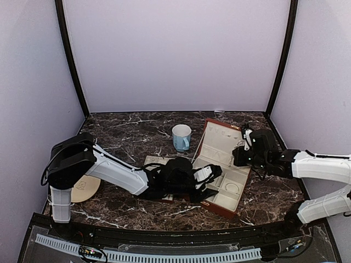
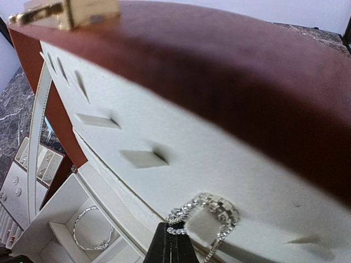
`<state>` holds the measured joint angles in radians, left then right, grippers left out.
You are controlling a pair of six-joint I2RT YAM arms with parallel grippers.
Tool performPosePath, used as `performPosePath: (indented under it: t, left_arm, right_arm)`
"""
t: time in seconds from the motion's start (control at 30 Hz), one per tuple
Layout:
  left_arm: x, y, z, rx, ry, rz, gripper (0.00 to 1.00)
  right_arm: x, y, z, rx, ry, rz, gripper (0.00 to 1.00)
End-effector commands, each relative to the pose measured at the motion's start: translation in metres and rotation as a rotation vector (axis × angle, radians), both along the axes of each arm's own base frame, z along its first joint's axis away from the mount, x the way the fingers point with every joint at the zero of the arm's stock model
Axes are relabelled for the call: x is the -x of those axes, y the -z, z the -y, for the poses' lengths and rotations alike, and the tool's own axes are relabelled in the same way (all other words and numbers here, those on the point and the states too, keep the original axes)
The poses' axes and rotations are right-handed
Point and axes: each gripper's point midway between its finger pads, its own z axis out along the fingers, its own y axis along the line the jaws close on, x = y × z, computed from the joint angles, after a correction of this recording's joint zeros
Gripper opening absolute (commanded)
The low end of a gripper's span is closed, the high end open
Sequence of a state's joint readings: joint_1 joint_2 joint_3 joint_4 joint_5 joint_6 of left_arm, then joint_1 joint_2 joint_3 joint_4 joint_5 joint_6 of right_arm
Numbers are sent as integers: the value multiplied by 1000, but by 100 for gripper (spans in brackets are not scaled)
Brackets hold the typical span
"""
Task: Organize the mixed jewelry
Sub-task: Adjust the jewelry box at the center of the board.
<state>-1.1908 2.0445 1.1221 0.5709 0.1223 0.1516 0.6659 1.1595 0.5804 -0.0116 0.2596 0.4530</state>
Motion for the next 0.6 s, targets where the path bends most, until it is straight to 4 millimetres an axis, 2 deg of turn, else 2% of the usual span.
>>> performPosePath:
  t: [0.0,0.13,0.3,0.57]
  left_arm:
    - [26,46,-24,-165,37,-60,52]
    - [22,34,-19,-135,14,-69,52]
    - [14,3,-7,-58,-32,-89,53]
    - [0,-60,13,74,-62,-31,56]
  right_arm:
    - [16,21,4,-20,12,-129,0]
    - [18,-12,-3,-98,-17,-92,0]
    - [26,-48,-3,-192,-29,-39,0]
    - [29,-74,1,-239,-26,26,0]
